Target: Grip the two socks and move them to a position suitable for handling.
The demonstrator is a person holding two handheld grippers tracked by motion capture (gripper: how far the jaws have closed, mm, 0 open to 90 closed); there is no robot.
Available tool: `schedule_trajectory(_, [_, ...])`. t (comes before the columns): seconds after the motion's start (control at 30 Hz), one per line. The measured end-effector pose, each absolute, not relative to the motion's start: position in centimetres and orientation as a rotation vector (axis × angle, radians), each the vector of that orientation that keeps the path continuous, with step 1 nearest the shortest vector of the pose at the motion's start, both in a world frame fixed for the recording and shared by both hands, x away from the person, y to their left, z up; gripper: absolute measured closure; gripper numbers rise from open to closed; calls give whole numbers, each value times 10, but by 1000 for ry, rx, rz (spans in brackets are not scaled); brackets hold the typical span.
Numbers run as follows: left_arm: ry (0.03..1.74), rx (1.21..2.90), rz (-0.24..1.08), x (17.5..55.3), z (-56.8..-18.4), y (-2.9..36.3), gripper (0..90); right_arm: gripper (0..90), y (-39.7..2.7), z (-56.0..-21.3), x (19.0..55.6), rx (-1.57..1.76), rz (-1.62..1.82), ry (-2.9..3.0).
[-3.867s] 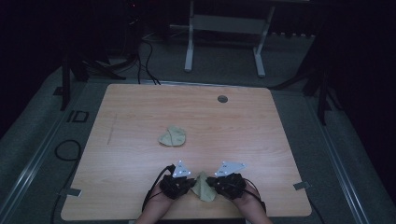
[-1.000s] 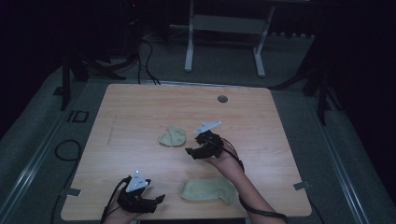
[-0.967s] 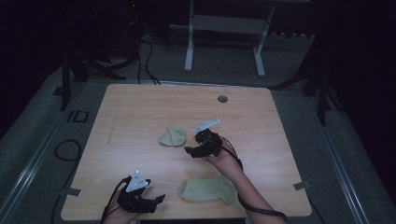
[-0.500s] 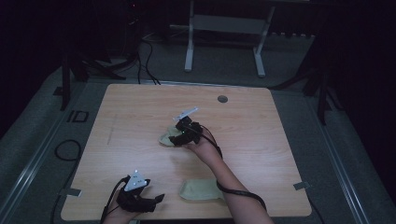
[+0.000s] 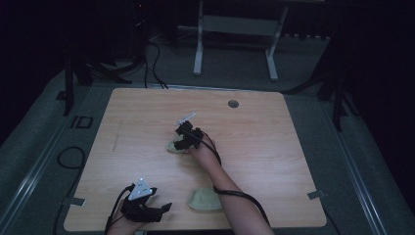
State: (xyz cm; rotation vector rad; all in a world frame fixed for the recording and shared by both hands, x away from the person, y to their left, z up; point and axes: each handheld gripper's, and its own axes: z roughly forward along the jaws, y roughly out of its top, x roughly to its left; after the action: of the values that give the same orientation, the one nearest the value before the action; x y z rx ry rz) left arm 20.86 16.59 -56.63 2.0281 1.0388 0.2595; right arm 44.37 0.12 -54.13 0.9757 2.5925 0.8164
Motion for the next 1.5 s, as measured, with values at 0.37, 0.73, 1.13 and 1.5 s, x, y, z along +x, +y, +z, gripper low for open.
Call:
schedule_trajectory(0.37, [1035, 2035, 270, 209, -566, 166, 198, 730, 14, -550, 427, 833, 729, 2561])
schedule_trajectory(0.73, [1032, 2029, 257, 211, -567, 166, 198, 832, -6, -539, 422, 888, 807, 2536])
schedule_trajectory(1.13, [1037, 2035, 260, 210, -567, 163, 198, 832, -53, -497, 405, 902, 860, 2468])
schedule_trajectory(1.5, [1042, 2029, 272, 209, -568, 164, 198, 832, -105, -468, 373, 901, 945, 2377])
